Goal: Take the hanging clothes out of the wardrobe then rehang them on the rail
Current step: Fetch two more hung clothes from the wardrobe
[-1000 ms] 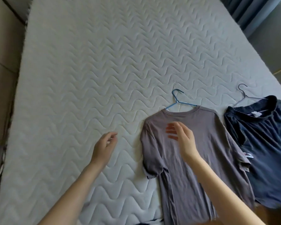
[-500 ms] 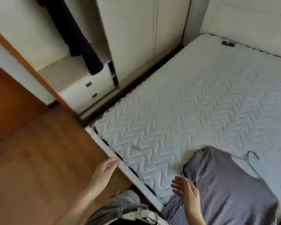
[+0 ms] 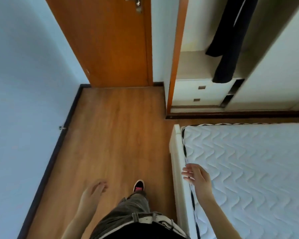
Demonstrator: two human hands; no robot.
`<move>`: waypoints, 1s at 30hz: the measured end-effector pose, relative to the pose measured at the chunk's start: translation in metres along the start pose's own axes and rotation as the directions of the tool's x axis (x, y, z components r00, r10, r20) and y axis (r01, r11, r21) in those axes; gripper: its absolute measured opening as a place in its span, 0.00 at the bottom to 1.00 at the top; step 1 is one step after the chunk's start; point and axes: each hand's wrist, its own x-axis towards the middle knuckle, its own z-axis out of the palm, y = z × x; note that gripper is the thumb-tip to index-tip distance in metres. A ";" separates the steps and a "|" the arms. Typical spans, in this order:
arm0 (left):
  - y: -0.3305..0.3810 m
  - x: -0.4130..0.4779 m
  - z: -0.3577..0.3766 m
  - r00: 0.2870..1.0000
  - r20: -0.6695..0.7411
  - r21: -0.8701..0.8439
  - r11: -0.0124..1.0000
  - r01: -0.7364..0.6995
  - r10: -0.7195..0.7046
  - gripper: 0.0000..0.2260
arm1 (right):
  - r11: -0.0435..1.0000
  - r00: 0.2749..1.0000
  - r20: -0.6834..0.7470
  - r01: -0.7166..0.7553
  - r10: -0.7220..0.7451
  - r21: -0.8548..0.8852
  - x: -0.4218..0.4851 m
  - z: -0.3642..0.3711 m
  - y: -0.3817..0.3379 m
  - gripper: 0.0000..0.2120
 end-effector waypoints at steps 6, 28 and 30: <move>0.011 0.089 -0.041 0.987 -0.039 -0.030 0.988 0.152 -0.153 0.11 | 0.997 0.997 0.040 -0.069 0.070 -0.016 0.077 0.098 -0.019 0.13; 0.327 0.452 0.105 0.924 0.374 0.020 0.996 -0.090 0.076 0.10 | 0.981 0.935 -0.301 -0.170 0.189 0.091 0.371 0.158 -0.159 0.12; 0.346 0.479 0.115 0.927 0.370 0.050 0.995 -0.083 0.059 0.10 | 0.989 0.948 -0.284 -0.124 0.141 0.077 0.413 0.162 -0.189 0.13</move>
